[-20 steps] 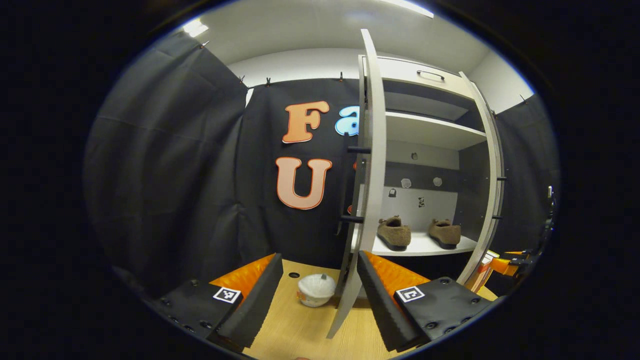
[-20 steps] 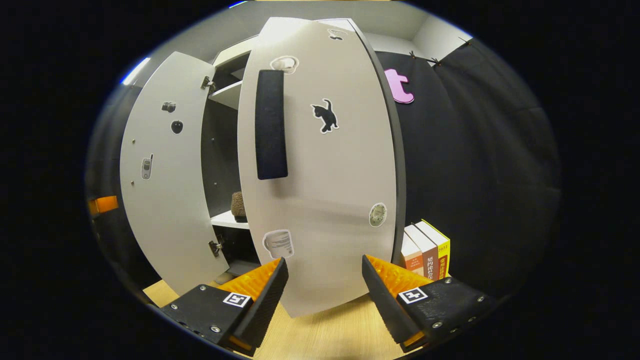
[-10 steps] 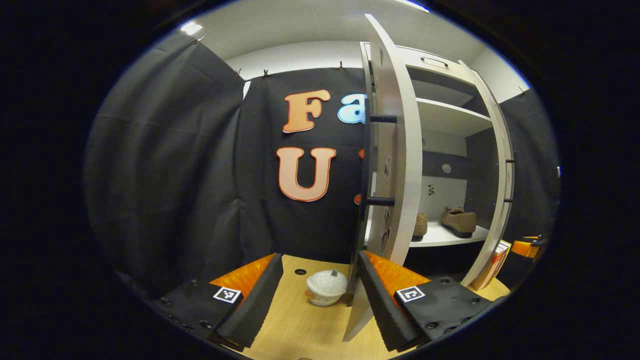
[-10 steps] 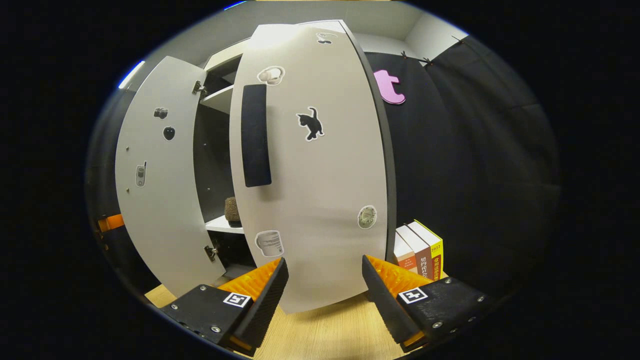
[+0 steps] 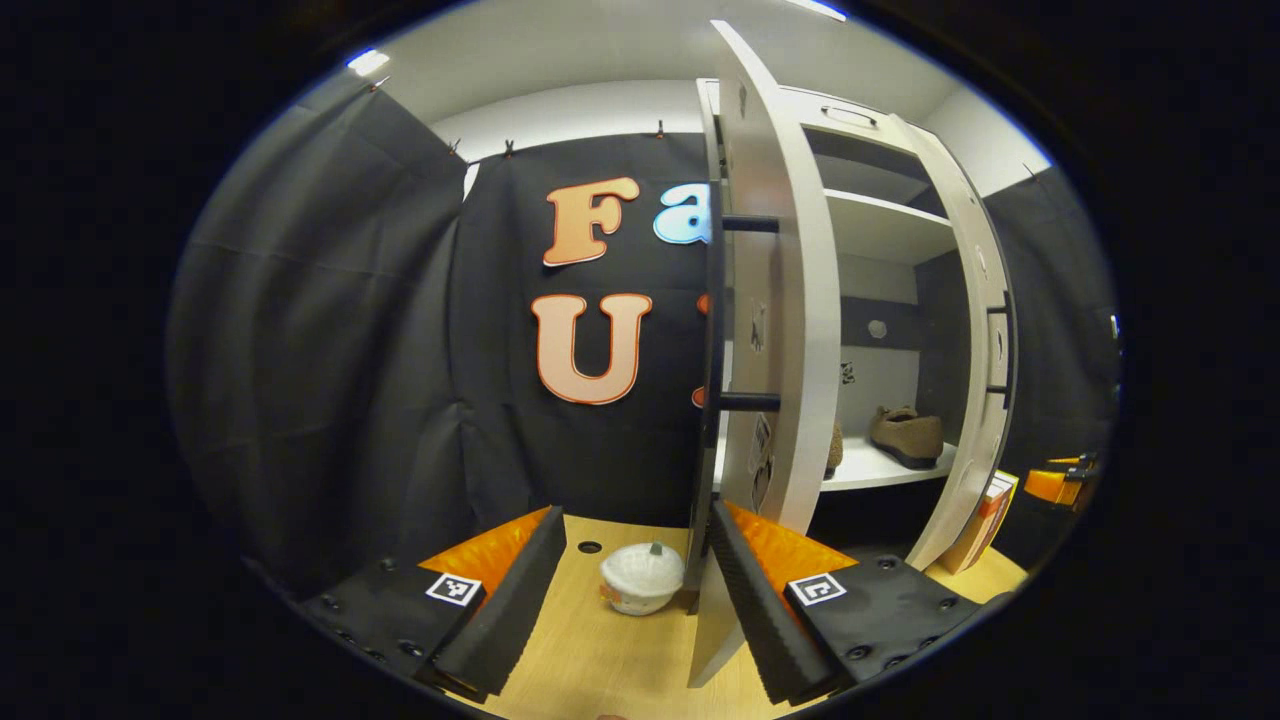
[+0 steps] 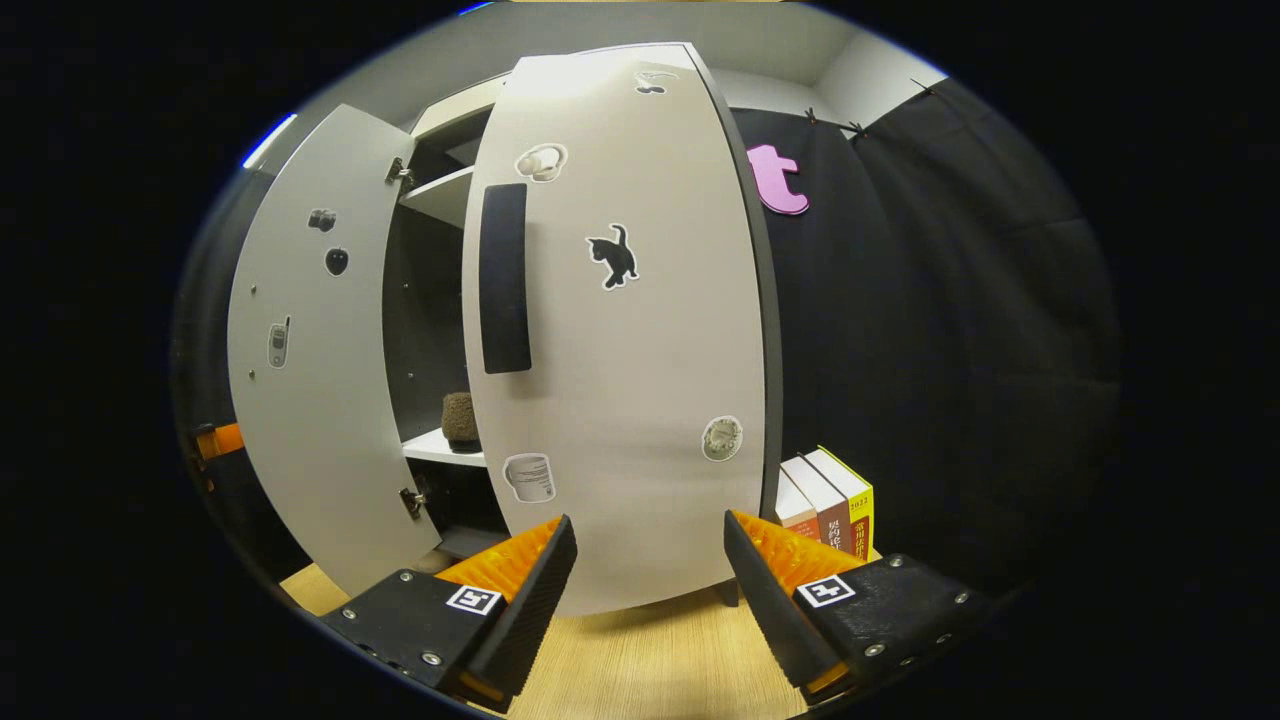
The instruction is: Grab one shoe with the right hand and put it into the shoe cabinet, grab the other shoe with the left hand and put it into the shoe cabinet; then close the right door with the right hand and the left door with the left hand.
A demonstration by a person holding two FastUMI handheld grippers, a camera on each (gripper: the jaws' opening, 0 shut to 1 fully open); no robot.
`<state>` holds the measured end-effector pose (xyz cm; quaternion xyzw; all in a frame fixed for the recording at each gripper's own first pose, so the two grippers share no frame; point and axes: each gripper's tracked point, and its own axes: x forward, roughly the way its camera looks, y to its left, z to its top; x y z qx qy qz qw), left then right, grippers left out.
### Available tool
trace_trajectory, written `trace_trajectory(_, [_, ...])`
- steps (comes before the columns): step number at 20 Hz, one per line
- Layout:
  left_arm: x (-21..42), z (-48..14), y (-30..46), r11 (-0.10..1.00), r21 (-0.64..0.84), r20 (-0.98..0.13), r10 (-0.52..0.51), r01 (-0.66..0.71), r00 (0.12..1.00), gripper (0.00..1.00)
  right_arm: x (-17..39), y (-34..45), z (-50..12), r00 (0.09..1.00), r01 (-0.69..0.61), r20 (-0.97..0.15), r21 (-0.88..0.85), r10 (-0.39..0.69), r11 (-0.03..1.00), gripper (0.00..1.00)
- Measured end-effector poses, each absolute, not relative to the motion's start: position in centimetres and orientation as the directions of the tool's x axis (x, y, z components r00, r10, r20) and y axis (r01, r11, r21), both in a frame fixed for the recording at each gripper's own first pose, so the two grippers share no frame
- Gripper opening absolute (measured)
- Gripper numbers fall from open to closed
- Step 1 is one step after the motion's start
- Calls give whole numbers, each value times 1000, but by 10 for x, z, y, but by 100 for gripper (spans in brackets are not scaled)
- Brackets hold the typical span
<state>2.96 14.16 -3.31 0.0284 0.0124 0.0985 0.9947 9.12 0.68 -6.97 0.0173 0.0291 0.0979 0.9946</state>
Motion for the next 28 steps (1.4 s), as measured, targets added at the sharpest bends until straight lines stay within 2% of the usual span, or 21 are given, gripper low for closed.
trace_trajectory(1, [31, -34, 135, 981, 65, -26, 182, -180, 983, 99, 93, 9, -69, 978, -200, -54, 39, 202, 979, 92])
trace_trajectory(2, [34, -37, 128, 986, 49, -31, 162, -161, 986, 92, 93, 12, -69, 977, -205, -52, 38, 206, 978, 92])
trace_trajectory(3, [36, -39, 120, 990, 26, -42, 141, -140, 989, 95, 94, 13, -68, 976, -208, -51, 37, 210, 977, 92])
trace_trajectory(4, [37, -41, 112, 993, 6, -49, 119, -119, 992, 93, 93, 16, -68, 975, -215, -51, 40, 217, 976, 92])
trace_trajectory(5, [39, -42, 104, 995, -2, -52, 97, -98, 994, 99, 93, 19, -67, 973, -222, -50, 42, 224, 974, 92])
trace_trajectory(7, [43, -41, 89, 998, 7, -53, 60, -60, 997, 99, 92, 21, -65, 972, -229, -42, 34, 230, 973, 92])
trace_trajectory(8, [47, -41, 81, 999, 13, -55, 42, -42, 998, 96, 91, 20, -64, 972, -230, -37, 27, 231, 973, 92])
trace_trajectory(12, [60, -45, 50, 1000, -15, -70, -26, 25, 997, 99, 86, 14, -58, 973, -231, -13, 15, 231, 973, 92])
trace_trajectory(16, [80, -47, 32, 999, 1, -78, -53, 53, 996, 96, 83, -1, -51, 980, -200, 14, 5, 200, 980, 92])
trace_trajectory(17, [86, -48, 29, 998, -1, -77, -62, 63, 995, 99, 82, -6, -50, 981, -193, 18, 5, 192, 981, 92])
trace_trajectory(18, [92, -50, 26, 997, -4, -77, -71, 71, 994, 92, 81, -10, -50, 983, -183, 17, 4, 183, 983, 92])
trace_trajectory(19, [98, -52, 21, 997, -10, -81, -79, 78, 994, 99, 81, -15, -51, 985, -173, 17, 2, 173, 985, 92])
trace_trajectory(25, [144, -63, -4, 992, -72, -105, -107, 100, 989, 94, 81, -36, -53, 993, -119, 6, -5, 119, 993, 92])
trace_trajectory(28, [150, -64, -13, 992, -79, -106, -109, 101, 988, 96, 80, -38, -52, 994, -110, 3, 1, 110, 994, 92])
